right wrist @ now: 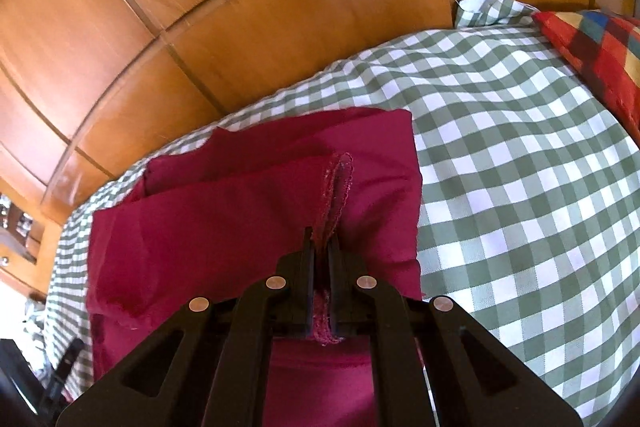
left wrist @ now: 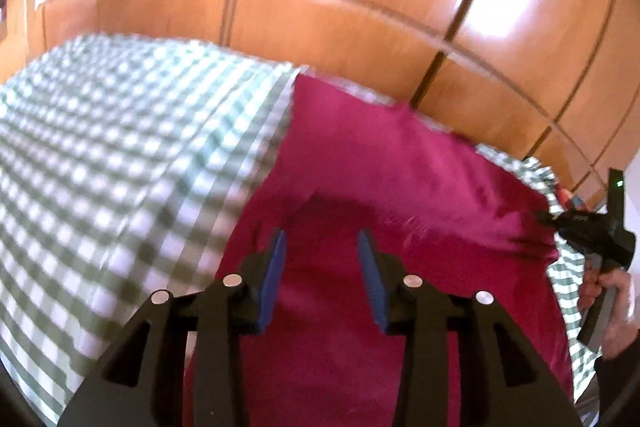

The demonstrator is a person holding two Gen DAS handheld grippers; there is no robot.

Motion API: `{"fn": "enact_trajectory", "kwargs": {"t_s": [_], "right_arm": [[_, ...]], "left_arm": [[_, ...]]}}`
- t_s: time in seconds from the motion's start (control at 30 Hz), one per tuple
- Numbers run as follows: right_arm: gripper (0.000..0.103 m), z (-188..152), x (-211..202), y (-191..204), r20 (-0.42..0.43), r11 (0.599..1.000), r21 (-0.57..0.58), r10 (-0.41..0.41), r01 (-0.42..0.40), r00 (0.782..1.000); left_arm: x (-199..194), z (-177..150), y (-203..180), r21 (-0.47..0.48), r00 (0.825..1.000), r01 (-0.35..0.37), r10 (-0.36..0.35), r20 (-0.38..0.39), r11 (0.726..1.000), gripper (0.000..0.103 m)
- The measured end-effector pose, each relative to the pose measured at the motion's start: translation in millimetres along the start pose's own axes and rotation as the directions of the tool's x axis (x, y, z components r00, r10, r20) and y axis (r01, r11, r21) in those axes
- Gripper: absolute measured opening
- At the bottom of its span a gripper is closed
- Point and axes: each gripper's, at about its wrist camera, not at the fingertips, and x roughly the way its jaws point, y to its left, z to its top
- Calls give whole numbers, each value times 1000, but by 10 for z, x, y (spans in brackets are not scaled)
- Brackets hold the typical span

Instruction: Fold small clothes

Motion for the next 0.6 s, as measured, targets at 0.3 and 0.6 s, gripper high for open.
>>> {"fn": "enact_trajectory", "kwargs": {"t_s": [0.3,0.6], "right_arm": [[13,-49,-61,-63,-26,999,-33,-26,25,999],[59,-95,-378,486,129,982,-182,-18,41,991]], "left_arm": [[755,114,-132,126,977,-123,143,-158,984,50],[309,248,-200,118,999,-48,49,-2,992,49]]}}
